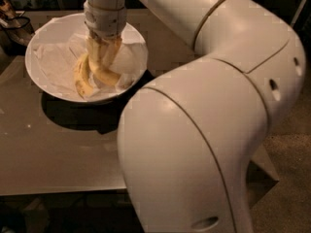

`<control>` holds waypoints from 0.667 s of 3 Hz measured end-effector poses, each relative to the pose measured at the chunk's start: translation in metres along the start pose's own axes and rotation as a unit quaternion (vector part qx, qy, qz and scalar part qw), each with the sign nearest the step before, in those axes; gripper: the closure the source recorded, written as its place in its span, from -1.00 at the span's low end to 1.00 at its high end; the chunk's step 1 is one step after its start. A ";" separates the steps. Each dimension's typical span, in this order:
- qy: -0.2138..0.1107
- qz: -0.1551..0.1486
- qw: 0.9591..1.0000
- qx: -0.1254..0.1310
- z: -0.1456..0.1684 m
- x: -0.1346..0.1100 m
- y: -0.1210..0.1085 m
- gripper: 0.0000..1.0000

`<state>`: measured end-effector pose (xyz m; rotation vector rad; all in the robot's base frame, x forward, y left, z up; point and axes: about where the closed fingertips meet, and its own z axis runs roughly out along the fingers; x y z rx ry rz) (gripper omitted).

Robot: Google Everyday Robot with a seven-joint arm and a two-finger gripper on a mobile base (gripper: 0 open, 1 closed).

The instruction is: Pick banana from white bowl

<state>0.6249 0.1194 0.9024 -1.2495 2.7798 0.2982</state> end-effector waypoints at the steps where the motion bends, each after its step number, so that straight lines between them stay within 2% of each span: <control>1: 0.000 -0.023 1.000 -0.004 -0.010 0.014 -0.003 1.00; 2: 0.002 -0.049 0.999 0.000 -0.019 0.017 -0.003 1.00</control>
Offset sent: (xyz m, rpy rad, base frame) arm -0.0260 -0.0394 0.0313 -0.0592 0.0237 0.1705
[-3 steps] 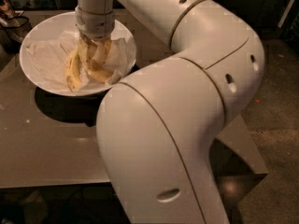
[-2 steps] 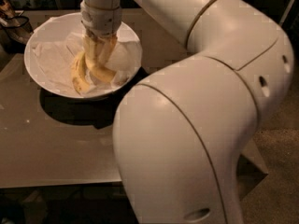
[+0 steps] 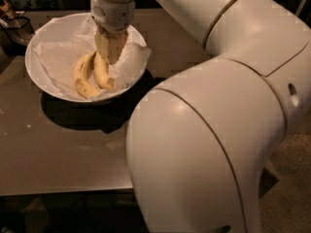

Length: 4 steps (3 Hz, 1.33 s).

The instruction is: Pick banana from white bowl

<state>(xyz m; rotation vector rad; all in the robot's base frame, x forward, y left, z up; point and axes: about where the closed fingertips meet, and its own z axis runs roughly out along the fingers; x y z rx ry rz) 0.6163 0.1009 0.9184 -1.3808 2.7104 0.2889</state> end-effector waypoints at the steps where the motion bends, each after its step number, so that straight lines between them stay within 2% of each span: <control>1: 0.000 -0.002 1.000 0.000 0.000 0.000 0.000 0.65; 4: 0.000 -0.002 1.000 0.000 0.000 0.000 0.000 -0.75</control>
Offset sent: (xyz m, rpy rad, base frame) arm 0.0001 0.0001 0.0000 0.0000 -0.0008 0.0039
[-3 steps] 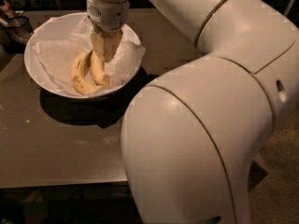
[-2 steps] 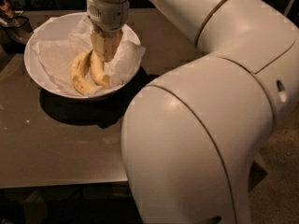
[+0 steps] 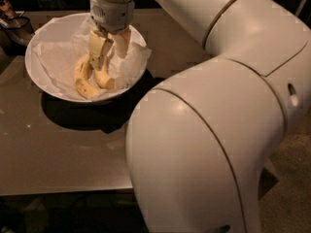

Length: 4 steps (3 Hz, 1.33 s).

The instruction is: Pick banana from white bowl

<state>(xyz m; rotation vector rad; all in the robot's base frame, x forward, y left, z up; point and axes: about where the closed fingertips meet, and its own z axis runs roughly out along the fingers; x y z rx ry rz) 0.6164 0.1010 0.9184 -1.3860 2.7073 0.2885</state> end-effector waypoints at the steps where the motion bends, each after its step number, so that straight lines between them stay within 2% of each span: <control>1: 0.000 0.000 1.000 0.000 0.000 0.000 0.000 -1.00; 2: 0.000 0.000 1.000 0.000 0.000 0.000 0.000 -1.00; 3: 0.000 0.000 1.000 0.000 0.000 0.000 0.000 -0.65; 4: 0.000 0.000 1.000 0.000 0.000 0.000 0.000 -0.17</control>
Offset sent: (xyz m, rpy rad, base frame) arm 0.0000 0.0000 0.0000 0.0000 0.0000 0.0000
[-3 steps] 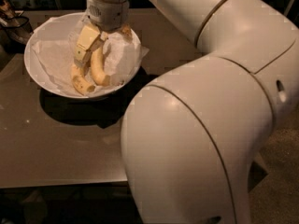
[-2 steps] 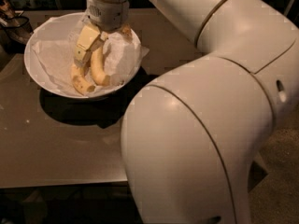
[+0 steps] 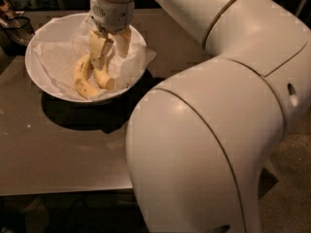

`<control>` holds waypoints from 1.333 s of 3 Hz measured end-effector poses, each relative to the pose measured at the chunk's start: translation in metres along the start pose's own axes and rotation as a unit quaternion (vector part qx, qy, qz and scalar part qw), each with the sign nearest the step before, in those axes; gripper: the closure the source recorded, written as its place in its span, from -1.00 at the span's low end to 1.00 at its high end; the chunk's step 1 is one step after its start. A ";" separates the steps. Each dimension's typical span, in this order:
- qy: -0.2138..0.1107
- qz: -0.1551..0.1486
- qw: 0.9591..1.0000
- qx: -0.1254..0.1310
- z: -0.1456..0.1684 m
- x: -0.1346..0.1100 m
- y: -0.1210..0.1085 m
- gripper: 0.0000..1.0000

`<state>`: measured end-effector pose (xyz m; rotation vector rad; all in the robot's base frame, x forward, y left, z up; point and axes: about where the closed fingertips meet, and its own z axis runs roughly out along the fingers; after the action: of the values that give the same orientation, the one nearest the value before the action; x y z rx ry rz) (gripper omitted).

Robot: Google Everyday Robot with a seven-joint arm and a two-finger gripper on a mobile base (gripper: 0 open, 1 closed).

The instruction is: Pick banana from white bowl

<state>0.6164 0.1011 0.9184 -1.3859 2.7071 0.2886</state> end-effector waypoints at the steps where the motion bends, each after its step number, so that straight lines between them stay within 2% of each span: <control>1: 0.000 0.000 1.000 0.000 0.000 0.000 0.000 0.30; 2: -0.008 -0.007 1.000 0.005 0.005 -0.012 -0.001 0.76; 3: -0.008 -0.021 1.000 0.009 0.009 -0.021 0.002 1.00; 4: -0.011 -0.033 0.999 0.010 0.009 -0.026 0.007 0.65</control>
Offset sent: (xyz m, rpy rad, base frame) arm 0.0034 0.0104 -0.0046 -0.0277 0.0075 0.0347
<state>0.6259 0.1280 0.9150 -1.4536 2.6328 0.2701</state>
